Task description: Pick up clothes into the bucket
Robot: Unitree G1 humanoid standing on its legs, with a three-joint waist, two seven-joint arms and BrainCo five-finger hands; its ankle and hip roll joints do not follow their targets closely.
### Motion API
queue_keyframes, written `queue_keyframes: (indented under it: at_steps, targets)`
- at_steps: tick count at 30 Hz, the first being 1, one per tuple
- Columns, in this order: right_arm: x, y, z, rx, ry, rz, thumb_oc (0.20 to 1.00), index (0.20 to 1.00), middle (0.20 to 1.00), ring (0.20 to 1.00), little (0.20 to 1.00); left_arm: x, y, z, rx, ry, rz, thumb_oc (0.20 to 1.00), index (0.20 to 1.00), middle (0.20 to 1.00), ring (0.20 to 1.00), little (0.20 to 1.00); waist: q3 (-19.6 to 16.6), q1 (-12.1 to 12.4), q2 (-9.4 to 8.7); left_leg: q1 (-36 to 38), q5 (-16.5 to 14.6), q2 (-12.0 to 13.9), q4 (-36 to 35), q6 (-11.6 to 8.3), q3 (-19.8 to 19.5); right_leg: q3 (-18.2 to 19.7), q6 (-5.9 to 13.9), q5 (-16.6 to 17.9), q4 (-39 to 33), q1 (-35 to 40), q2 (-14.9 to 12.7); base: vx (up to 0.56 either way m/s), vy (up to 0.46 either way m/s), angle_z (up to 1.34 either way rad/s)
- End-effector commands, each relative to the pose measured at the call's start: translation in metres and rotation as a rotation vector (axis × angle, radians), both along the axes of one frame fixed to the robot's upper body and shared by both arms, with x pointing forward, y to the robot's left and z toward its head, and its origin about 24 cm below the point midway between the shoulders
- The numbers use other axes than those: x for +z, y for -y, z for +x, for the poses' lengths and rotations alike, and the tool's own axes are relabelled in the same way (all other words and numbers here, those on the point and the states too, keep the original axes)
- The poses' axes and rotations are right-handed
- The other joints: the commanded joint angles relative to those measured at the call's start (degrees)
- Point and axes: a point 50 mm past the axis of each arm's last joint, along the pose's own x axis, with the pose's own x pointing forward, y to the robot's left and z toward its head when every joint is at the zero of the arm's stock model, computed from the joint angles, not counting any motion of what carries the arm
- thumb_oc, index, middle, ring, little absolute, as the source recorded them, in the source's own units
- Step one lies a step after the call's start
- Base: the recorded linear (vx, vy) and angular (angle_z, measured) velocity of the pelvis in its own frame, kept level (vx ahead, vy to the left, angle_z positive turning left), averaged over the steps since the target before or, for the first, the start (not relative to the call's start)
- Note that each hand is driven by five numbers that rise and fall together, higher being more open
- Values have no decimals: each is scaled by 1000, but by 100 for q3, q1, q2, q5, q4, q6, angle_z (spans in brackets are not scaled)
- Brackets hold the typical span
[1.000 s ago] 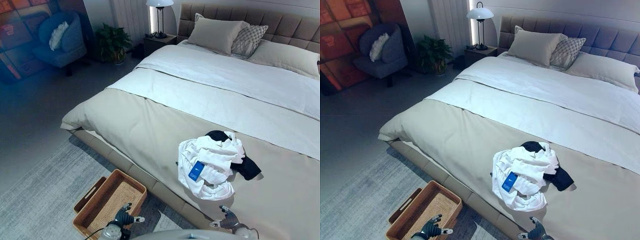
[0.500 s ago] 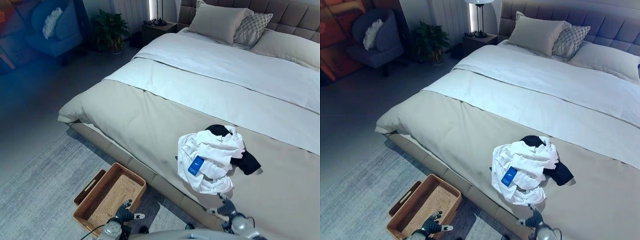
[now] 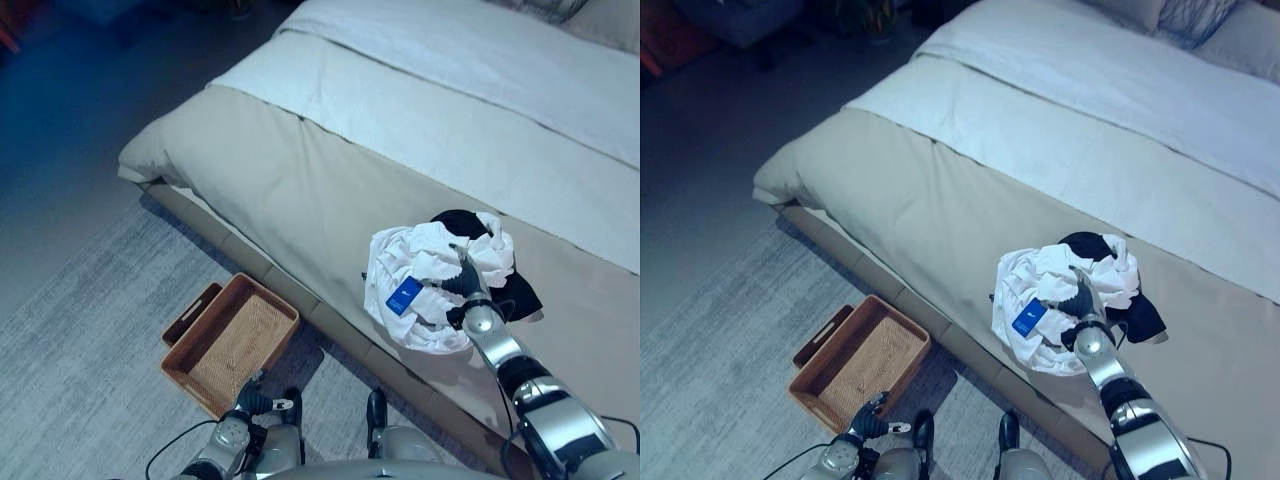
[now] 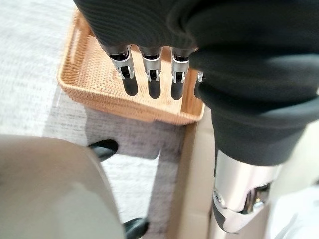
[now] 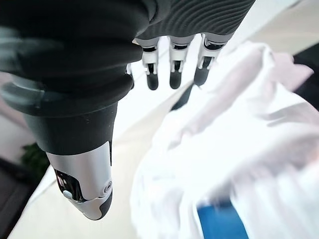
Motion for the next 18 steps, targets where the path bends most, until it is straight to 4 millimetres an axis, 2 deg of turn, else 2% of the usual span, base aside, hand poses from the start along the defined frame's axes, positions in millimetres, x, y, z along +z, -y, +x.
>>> queue_keyframes:
  at_steps: [1,5,13,18]
  targets:
    - [37,21,14,-129,159,-82,1000,1000,1000,1000,1000,7,9,13,-32,75,22,1000,1000,1000,1000,1000,106,189,-173,-219,-303,-330,422,250,-309,314,240,-302,1080,-589,-256,-36,56,-2]
    - [60,41,21,-230,211,-143,1000,1000,1000,1000,1000,13,17,24,-3,124,1,1000,1000,1000,1000,1000,325,196,-9,-400,-195,-373,401,245,-405,250,214,-380,1302,-850,-331,-31,17,3]
    - [85,75,24,-349,158,-241,1000,1000,1000,1000,1000,24,34,40,-10,191,-41,1000,1000,1000,1000,1000,790,221,243,-885,31,-399,410,156,-617,36,149,-513,1778,-1382,-455,-59,-30,18]
    - [97,98,19,-412,106,-292,1000,1000,1000,1000,1000,29,50,48,-57,210,-72,1000,1000,1000,1000,1000,1041,246,411,-1172,151,-431,449,126,-807,-88,120,-586,2077,-1716,-551,-56,-48,18]
